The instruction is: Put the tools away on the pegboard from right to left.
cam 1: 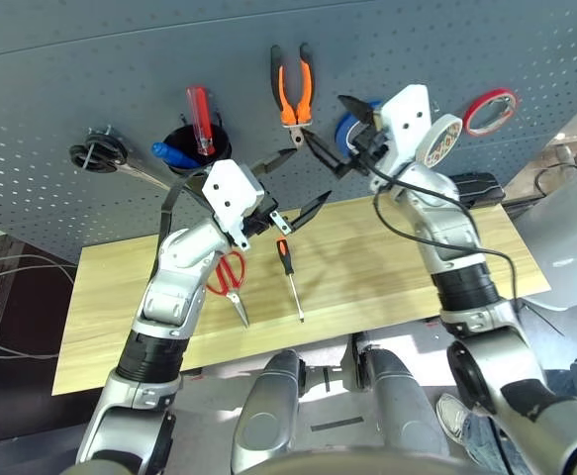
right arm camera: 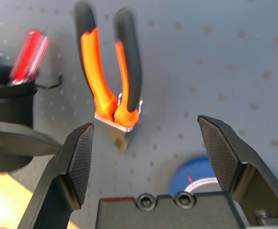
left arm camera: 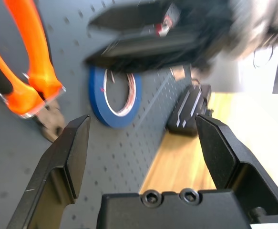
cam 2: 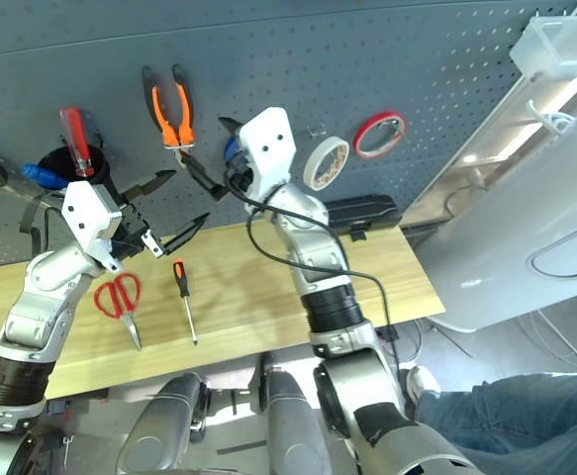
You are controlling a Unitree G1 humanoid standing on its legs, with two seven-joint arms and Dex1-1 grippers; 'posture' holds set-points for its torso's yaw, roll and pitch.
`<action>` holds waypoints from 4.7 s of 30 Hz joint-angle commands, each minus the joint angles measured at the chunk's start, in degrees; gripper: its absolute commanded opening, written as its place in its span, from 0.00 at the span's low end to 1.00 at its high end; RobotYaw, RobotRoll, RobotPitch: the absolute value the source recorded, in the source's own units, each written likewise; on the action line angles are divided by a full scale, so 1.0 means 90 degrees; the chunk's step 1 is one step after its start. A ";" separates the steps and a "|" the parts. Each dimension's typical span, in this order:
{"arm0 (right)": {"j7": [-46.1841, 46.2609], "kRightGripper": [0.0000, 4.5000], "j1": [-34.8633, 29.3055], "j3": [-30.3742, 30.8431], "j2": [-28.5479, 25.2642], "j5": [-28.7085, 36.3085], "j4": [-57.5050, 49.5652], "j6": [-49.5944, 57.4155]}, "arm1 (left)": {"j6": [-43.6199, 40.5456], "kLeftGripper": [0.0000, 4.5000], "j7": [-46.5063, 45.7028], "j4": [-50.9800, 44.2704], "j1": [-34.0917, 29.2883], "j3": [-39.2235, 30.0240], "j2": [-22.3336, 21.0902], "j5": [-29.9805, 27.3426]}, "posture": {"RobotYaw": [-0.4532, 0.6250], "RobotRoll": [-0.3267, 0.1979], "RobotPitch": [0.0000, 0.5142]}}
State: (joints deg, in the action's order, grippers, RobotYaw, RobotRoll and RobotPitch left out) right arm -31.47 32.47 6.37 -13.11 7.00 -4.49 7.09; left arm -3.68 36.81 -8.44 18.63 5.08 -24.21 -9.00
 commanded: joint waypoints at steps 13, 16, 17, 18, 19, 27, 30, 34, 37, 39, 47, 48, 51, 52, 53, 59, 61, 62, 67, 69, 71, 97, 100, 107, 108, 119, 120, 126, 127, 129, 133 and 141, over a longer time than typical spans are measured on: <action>-0.0710 1.00 -0.1162 0.0320 -0.0886 0.0074 0.0217 0.1509 | -0.2517 1.00 -0.0975 0.1622 0.0148 0.0551 0.0435 0.1098 | 0.48 0.62 0.45; -0.0617 1.00 -0.1146 0.0211 -0.0769 0.0300 0.0540 0.2610 | -0.3214 1.00 -0.1332 0.2117 0.0429 0.0615 0.0787 0.1262 | 0.48 0.62 0.46; -0.0597 1.00 -0.1128 0.0197 -0.0759 0.0335 0.0627 0.2882 | -0.3457 1.00 -0.1426 0.2259 0.0496 0.0606 0.0903 0.1266 | 0.48 0.62 0.46; -0.0571 1.00 -0.1109 0.0178 -0.0750 0.0343 0.0681 0.2989 | -0.3650 1.00 -0.1517 0.2366 0.0542 0.0574 0.1008 0.1263 | 0.48 0.62 0.46; -0.0574 1.00 -0.1083 0.0175 -0.0753 0.0361 0.0721 0.3146 | -0.3870 1.00 -0.1601 0.2488 0.0588 0.0570 0.1092 0.1282 | 0.48 0.62 0.46; -0.0501 1.00 -0.1091 0.0172 -0.0711 0.0369 0.0678 0.3394 | -0.4681 1.00 -0.2354 0.3251 0.0740 0.0453 0.1370 0.1471 | 0.48 0.62 0.48; -0.0466 1.00 -0.1111 0.0176 -0.0687 0.0380 0.0625 0.3426 | -0.4631 1.00 -0.2501 0.3618 0.0810 0.0391 0.1464 0.1439 | 0.48 0.62 0.48; -0.0479 1.00 -0.1093 0.0229 -0.0701 0.0343 0.0562 0.3385 | -0.4435 0.91 -0.2586 0.4083 0.0920 0.0383 0.1729 0.1405 | 0.47 0.62 0.48; -0.0471 1.00 -0.1039 0.0218 -0.0693 0.0346 0.0548 0.3411 | -0.4422 0.73 -0.2594 0.4148 0.0928 0.0348 0.1908 0.1354 | 0.47 0.62 0.49; -0.0456 1.00 -0.0988 0.0197 -0.0678 0.0347 0.0578 0.3395 | -0.4386 0.58 -0.2604 0.4204 0.0921 0.0304 0.2027 0.1299 | 0.46 0.62 0.48; -0.0525 1.00 -0.0992 0.0229 -0.0761 0.0327 0.0545 0.3295 | -0.3558 0.12 -0.2501 0.4013 0.0694 0.0247 0.2010 0.1241 | 0.46 0.62 0.47; -0.0542 1.00 -0.0993 0.0232 -0.0777 0.0326 0.0537 0.3283 | -0.3443 0.12 -0.2459 0.3935 0.0654 0.0240 0.1993 0.1218 | 0.46 0.62 0.47; -0.0631 1.00 -0.0982 0.0249 -0.0851 0.0310 0.0559 0.3152 | -0.2745 0.12 -0.2215 0.3324 0.0329 0.0301 0.1808 0.1182 | 0.46 0.62 0.46; -0.0660 1.00 -0.0979 0.0251 -0.0874 0.0306 0.0569 0.3105 | -0.2536 0.12 -0.2141 0.3097 0.0207 0.0317 0.1742 0.1175 | 0.46 0.62 0.46; -0.0748 1.00 -0.0975 0.0266 -0.0922 0.0312 0.0569 0.3033 | -0.2240 0.12 -0.2020 0.2666 -0.0017 0.0244 0.1653 0.1078 | 0.46 0.62 0.45; -0.1088 1.00 -0.0947 0.0365 -0.1040 0.0292 0.0654 0.2630 | -0.0995 0.12 -0.1069 0.0457 -0.1011 -0.0179 0.1418 0.0049 | 0.48 0.62 0.44; -0.1159 1.00 -0.0918 0.0406 -0.1005 0.0305 0.0651 0.2566 | -0.0803 0.12 -0.0854 -0.0198 -0.1273 -0.0314 0.1419 -0.0354 | 0.48 0.62 0.44; -0.1179 1.00 -0.0908 0.0414 -0.0993 0.0309 0.0651 0.2547 | -0.0763 0.12 -0.0822 -0.0358 -0.1335 -0.0355 0.1420 -0.0465 | 0.48 0.62 0.44; -0.1262 1.00 -0.0750 0.0422 -0.0893 0.0405 0.0534 0.2529 | -0.0766 0.12 -0.1164 -0.1248 -0.1202 -0.0832 0.1540 -0.1032 | 0.49 0.62 0.44; -0.1254 1.00 -0.0690 0.0401 -0.0851 0.0422 0.0530 0.2521 | -0.0880 0.12 -0.1468 -0.1456 -0.0990 -0.1059 0.1634 -0.1205 | 0.49 0.62 0.44; -0.1271 1.00 -0.0598 0.0384 -0.0789 0.0460 0.0551 0.2421 | -0.1025 0.12 -0.1898 -0.1710 -0.0624 -0.1347 0.1685 -0.1334 | 0.49 0.62 0.45; -0.1643 1.00 0.0266 0.0375 0.0072 0.1121 0.0206 0.1942 | -0.2393 0.12 -0.3432 -0.3411 0.0754 -0.2470 0.0377 -0.1630 | 0.53 0.62 0.47; -0.1653 1.00 0.0333 0.0367 0.0149 0.1127 0.0288 0.1807 | -0.2377 0.12 -0.3430 -0.3334 0.0408 -0.2431 0.0282 -0.1417 | 0.53 0.62 0.46; -0.1625 1.00 0.0368 0.0385 0.0168 0.1140 0.0370 0.1789 | -0.2332 0.12 -0.3459 -0.3092 -0.0062 -0.2325 0.0247 -0.0951 | 0.53 0.62 0.46; -0.1619 1.00 0.0369 0.0389 0.0160 0.1134 0.0377 0.1797 | -0.2357 0.12 -0.3450 -0.3047 -0.0086 -0.2314 0.0234 -0.0908 | 0.53 0.62 0.46; -0.1586 1.00 0.0322 0.0304 -0.0168 0.1089 0.0501 0.1837 | -0.2021 0.56 -0.3080 -0.3275 0.0328 -0.2025 0.0037 -0.0707 | 0.53 0.62 0.46; -0.1594 1.00 0.0312 0.0300 -0.0213 0.1096 0.0515 0.1832 | -0.2007 0.63 -0.2960 -0.3350 0.0441 -0.1915 0.0012 -0.0777 | 0.53 0.62 0.46; -0.1897 1.00 0.0012 0.0463 -0.0813 0.1013 0.0699 0.2093 | -0.3487 0.99 -0.2099 -0.3422 0.0546 -0.0824 0.0061 -0.2114 | 0.53 0.62 0.46; -0.1937 1.00 -0.0021 0.0499 -0.0892 0.0995 0.0735 0.2138 | -0.3715 0.99 -0.2037 -0.3403 0.0521 -0.0740 0.0072 -0.2297 | 0.53 0.62 0.46; -0.1962 1.00 -0.0111 0.0573 -0.1030 0.0898 0.0823 0.2141 | -0.3850 0.99 -0.1917 -0.3196 0.0371 -0.0343 -0.0080 -0.2032 | 0.52 0.62 0.46; -0.1914 1.00 -0.0293 0.0640 -0.1163 0.0700 0.0985 0.2212 | -0.4729 0.99 -0.2015 -0.2441 0.0011 0.0337 -0.0046 -0.1867 | 0.51 0.62 0.46; -0.1711 1.00 -0.0327 0.0633 -0.1027 0.0582 0.1080 0.2531 | -0.5378 0.99 -0.2447 -0.1060 -0.0389 0.0695 0.0026 -0.1043 | 0.50 0.62 0.47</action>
State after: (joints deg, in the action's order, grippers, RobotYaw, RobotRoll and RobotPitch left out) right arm -47.28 30.20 10.88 -22.64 12.81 4.83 28.73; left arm -49.15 15.40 -21.07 17.41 10.10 -23.80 -19.80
